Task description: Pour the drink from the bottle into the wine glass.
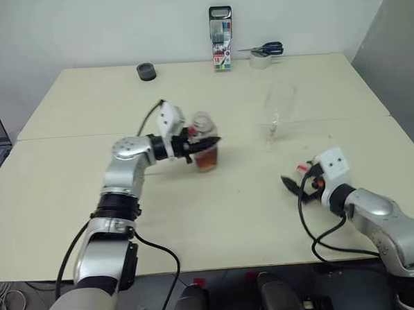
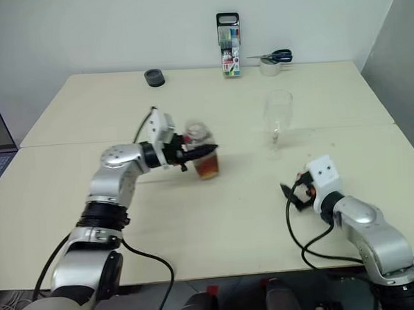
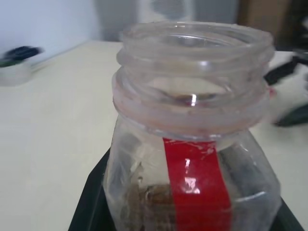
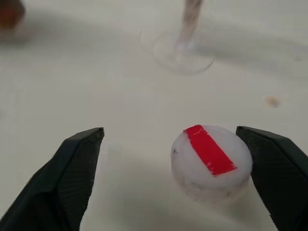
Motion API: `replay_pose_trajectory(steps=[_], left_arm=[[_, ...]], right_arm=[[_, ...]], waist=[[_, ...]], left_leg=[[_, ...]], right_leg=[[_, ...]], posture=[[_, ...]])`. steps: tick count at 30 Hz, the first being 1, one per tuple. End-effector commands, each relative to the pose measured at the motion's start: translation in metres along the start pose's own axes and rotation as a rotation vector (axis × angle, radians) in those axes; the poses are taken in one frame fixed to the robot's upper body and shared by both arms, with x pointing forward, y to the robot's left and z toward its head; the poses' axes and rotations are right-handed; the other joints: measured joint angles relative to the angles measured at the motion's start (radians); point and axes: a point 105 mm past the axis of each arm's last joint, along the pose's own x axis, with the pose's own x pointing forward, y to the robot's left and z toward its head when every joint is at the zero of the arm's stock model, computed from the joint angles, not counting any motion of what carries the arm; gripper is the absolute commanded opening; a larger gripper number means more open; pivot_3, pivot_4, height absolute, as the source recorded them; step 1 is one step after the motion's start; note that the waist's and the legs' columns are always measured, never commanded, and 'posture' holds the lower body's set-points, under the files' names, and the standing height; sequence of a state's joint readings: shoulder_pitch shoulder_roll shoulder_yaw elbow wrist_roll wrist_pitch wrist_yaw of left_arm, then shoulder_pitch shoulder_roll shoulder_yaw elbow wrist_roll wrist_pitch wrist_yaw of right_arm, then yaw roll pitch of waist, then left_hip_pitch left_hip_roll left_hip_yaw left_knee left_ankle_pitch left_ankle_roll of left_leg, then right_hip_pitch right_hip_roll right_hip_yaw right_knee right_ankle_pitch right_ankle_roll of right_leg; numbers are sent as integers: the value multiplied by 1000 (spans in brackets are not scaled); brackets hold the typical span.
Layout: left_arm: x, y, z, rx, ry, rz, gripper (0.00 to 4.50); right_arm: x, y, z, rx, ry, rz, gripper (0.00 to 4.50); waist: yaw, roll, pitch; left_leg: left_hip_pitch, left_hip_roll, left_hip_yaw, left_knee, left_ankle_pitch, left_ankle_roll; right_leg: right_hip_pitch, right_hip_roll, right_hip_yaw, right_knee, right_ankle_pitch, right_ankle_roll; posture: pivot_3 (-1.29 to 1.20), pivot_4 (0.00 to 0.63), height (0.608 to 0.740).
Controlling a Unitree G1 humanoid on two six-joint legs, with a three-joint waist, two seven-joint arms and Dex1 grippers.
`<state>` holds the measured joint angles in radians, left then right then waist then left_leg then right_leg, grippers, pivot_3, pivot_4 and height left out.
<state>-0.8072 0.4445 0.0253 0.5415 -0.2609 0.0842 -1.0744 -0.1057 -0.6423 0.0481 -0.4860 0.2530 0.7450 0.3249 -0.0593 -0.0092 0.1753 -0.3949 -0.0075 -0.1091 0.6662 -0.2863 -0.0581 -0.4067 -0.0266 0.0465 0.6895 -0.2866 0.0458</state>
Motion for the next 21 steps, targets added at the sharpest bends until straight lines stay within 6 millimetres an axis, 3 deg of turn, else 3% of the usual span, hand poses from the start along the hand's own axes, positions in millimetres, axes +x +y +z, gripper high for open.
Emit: replay_pose_trajectory(steps=[1, 4, 7, 11, 16, 21], left_arm=[[-28, 38, 11, 45, -21, 232, 1653], [-44, 56, 6, 40, -11, 372, 1653], [-57, 68, 2, 31, -7, 475, 1653], [-76, 83, -5, 13, 1, 621, 1653], [-88, 90, -12, -52, -29, 731, 1653], [-89, 84, -26, -94, -8, 745, 1653]], right_arm=[[-2, -7, 20, -232, -66, -7, 4500], [-2, 8, 20, -261, -69, 113, 4500], [-1, 20, 45, -106, -198, 173, 4500], [-8, 56, 87, 49, -377, 400, 4500], [5, 62, 106, 59, -407, 425, 4500], [15, 70, 120, 45, -433, 459, 4500]], waist=[[2, 0, 0], [3, 0, 0], [3, -1, 0], [3, -2, 0], [3, -2, -1], [5, -3, -1]], left_leg=[[0, 0, 0, 0, 0, 0], [0, 0, -1, 0, 0, 0], [-1, 0, -2, 0, 0, 0], [-1, 0, -2, 0, 1, -3], [-1, 0, -3, 0, 2, -3], [-1, -1, -3, 0, 2, -4]], right_leg=[[0, -1, 0, -1, 0, 0], [1, -1, -1, -1, 0, 0], [1, 0, -2, -1, 0, 0], [1, -1, -2, -1, 0, 0], [1, -1, -3, -1, 0, 0], [1, -2, -3, 0, 0, 0]], posture=[[0, 150, 740], [0, 150, 740], [0, 150, 740], [0, 150, 740], [0, 150, 740], [0, 150, 740]])
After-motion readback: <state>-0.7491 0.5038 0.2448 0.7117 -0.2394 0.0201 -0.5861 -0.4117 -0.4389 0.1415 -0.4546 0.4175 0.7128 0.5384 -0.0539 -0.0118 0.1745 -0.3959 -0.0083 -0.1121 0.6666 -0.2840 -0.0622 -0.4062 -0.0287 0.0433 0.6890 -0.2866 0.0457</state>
